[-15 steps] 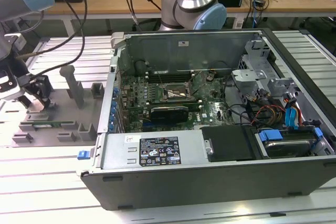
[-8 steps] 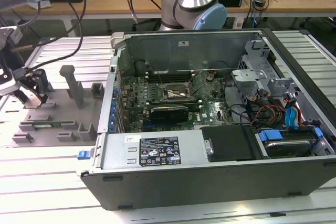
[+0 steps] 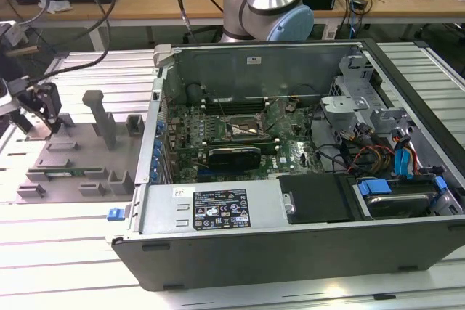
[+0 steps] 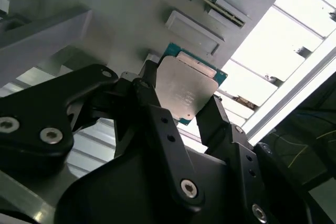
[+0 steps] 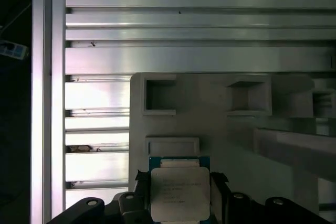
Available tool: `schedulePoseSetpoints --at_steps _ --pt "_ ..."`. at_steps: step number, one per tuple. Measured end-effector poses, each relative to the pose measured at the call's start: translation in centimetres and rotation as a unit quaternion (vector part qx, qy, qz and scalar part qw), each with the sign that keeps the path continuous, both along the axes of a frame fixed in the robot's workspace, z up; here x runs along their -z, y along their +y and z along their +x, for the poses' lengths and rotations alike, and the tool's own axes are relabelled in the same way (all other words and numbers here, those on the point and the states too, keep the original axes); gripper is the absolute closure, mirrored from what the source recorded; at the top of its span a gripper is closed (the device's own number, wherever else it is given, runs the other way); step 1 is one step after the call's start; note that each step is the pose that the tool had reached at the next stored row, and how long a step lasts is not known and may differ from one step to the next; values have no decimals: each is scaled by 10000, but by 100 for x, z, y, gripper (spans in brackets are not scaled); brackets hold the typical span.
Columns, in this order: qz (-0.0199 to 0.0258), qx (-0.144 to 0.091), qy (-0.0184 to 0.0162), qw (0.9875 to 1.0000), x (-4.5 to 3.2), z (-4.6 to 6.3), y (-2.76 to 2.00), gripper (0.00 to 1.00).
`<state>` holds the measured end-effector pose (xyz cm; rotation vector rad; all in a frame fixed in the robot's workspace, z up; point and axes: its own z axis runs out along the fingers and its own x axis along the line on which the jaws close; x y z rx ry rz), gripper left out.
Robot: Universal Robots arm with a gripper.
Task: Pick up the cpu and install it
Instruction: 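Pick up the cpu and move it towards the insertion slot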
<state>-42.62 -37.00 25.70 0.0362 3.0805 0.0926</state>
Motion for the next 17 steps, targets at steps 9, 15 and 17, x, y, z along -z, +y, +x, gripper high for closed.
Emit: schedulePoseSetpoints --at_steps 9,15,17 --pt "-1 0 0 10000 -230 0 8 46" --pt "-1 0 0 10000 -375 0 9 46" --pt "-1 0 -1 10000 -425 0 9 46"
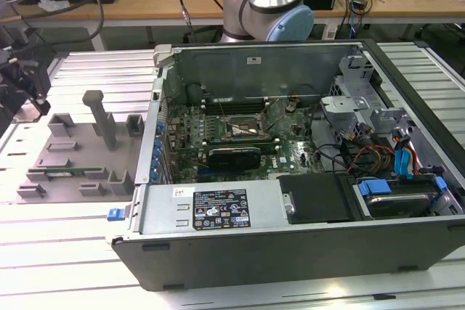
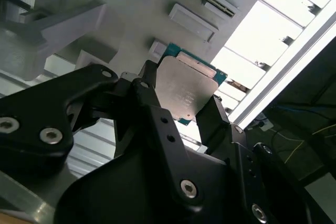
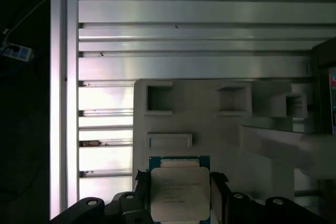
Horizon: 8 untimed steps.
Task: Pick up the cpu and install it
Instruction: 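Pick up the cpu and move it towards the insertion slot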
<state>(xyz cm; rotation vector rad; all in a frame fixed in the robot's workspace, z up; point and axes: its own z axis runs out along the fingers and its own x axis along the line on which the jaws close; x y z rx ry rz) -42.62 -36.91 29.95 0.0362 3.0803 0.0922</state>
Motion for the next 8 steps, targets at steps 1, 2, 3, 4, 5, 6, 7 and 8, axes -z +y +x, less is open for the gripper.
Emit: schedulePoseSetpoints --at_steps 1,2,3,4,5,6,7,8 --pt "0 0 0 10000 -22 0 0 46" --pt "0 0 0 10000 -42 0 0 46" --pt "0 0 0 10000 -62 0 0 46" --pt "0 0 0 10000 -84 0 1 46" --pt "0 0 0 10000 -106 0 1 46" --pt "0 0 0 10000 -126 0 1 46" --pt "0 0 -1 10000 -165 0 1 46" --pt "0 0 -1 10000 -186 0 2 46"
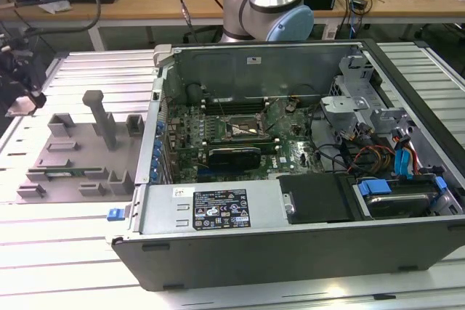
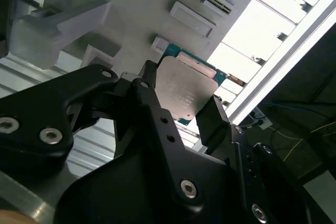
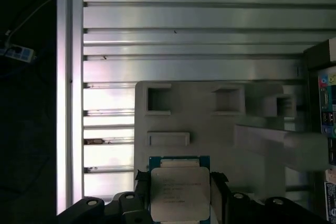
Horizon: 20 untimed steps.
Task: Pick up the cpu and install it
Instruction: 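Pick up the cpu and move it towards the insertion slot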
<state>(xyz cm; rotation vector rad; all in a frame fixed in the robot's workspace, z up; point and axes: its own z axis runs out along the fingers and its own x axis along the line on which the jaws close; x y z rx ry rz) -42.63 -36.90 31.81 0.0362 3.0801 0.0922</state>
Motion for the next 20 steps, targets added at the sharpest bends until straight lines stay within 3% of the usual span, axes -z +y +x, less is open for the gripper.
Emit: schedulePoseSetpoints --at_steps 12,20 --pt "0 0 -4 10000 -337 0 2 46" --pt "0 0 -5 10000 -485 0 2 46"
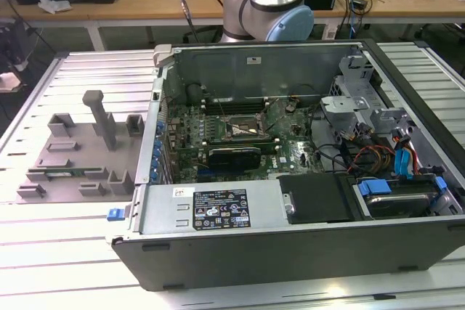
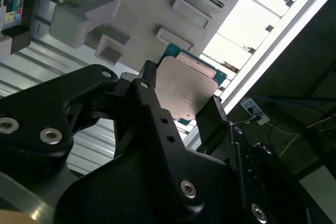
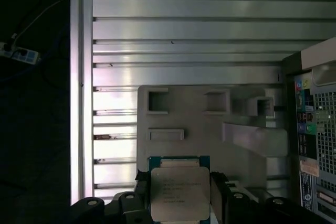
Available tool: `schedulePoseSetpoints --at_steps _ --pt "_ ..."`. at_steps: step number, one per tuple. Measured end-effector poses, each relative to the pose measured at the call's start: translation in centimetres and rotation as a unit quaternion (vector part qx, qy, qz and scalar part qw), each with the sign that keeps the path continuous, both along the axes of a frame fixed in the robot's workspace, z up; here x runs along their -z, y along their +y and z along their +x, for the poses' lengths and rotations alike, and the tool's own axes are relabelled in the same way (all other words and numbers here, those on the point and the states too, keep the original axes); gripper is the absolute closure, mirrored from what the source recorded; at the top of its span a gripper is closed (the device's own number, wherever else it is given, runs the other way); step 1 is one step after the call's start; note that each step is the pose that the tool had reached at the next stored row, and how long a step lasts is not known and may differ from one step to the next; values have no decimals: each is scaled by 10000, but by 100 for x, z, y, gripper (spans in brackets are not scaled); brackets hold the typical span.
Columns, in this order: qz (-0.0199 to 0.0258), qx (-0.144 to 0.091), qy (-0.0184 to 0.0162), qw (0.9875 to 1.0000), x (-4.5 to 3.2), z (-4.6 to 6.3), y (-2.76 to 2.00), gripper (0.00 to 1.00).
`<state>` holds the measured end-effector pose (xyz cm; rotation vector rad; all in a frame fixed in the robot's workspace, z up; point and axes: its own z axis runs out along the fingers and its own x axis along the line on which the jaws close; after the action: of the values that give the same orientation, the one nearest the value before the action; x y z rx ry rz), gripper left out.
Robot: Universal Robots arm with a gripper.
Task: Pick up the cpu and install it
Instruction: 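Pick up the cpu and move it towards the insertion slot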
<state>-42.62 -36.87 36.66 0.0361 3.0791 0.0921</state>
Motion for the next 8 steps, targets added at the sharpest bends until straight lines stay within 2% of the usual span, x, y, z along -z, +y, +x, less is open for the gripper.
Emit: schedulePoseSetpoints --at_steps 4,8 --pt "0 0 0 10000 -92 0 1 46" --pt "0 0 0 10000 -222 0 2 46"
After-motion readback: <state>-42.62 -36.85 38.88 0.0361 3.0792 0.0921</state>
